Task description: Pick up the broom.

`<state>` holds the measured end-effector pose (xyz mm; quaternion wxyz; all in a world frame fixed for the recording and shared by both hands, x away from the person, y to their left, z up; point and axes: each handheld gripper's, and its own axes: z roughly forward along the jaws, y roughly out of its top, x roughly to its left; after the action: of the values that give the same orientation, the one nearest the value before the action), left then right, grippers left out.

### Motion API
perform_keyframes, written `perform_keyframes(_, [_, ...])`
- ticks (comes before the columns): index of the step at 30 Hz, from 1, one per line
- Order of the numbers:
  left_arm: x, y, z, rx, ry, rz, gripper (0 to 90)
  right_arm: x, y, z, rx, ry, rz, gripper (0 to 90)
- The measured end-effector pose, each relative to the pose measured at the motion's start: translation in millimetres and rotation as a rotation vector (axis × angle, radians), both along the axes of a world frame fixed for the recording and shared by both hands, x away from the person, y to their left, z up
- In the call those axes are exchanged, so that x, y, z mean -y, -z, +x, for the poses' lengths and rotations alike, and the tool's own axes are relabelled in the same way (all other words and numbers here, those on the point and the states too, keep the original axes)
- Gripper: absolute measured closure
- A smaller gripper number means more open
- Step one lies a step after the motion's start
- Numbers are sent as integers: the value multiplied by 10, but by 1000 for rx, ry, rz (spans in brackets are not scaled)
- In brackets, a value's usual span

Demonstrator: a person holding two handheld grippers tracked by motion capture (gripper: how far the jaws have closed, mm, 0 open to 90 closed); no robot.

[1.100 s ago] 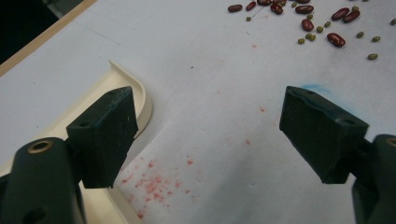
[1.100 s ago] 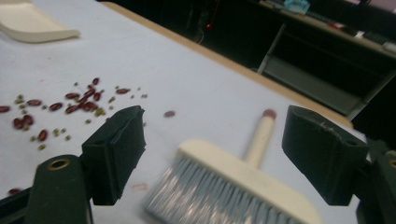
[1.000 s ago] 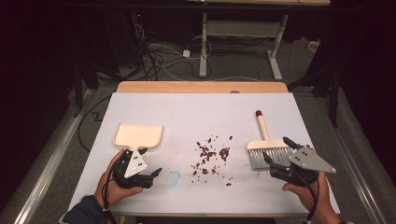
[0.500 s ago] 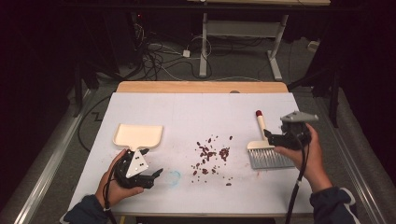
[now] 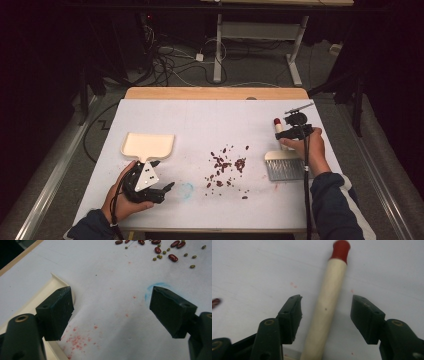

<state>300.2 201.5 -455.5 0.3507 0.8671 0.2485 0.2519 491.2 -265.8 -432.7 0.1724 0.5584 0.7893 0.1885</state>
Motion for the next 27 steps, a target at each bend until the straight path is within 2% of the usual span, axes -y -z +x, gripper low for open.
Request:
perform_keyframes(3, [3, 2, 0, -1, 2, 1, 186, -5, 114, 61, -72, 8, -36, 499])
perform_keyframes(4, [4, 2, -1, -1, 2, 3, 186, 0, 119, 67, -70, 18, -21, 513])
perform_keyframes(7, [17, 6, 0, -2, 4, 8, 186, -16, 111, 79, -82, 2, -19, 592])
perform_keyframes(8, [17, 6, 0, -2, 4, 8, 186, -32, 107, 82, -87, -6, -20, 628])
perform_keyframes(11, [25, 2, -6, 0, 10, 13, 186, -79, 98, 89, -94, -1, -42, 652])
perform_keyframes(16, [26, 7, -14, -2, 14, 16, 188, -94, 118, 65, -56, 9, -13, 702])
perform_keyframes(18, [22, 7, -15, -2, 14, 15, 188, -92, 121, 61, -49, 7, -15, 703])
perform_keyframes(22, [13, 4, -18, -3, 9, 13, 189, -32, 127, -4, -3, -1, 45, 705])
perform_keyframes(27, [15, -2, -23, -2, 2, 15, 190, 71, 0, -192, 135, -12, 121, 706])
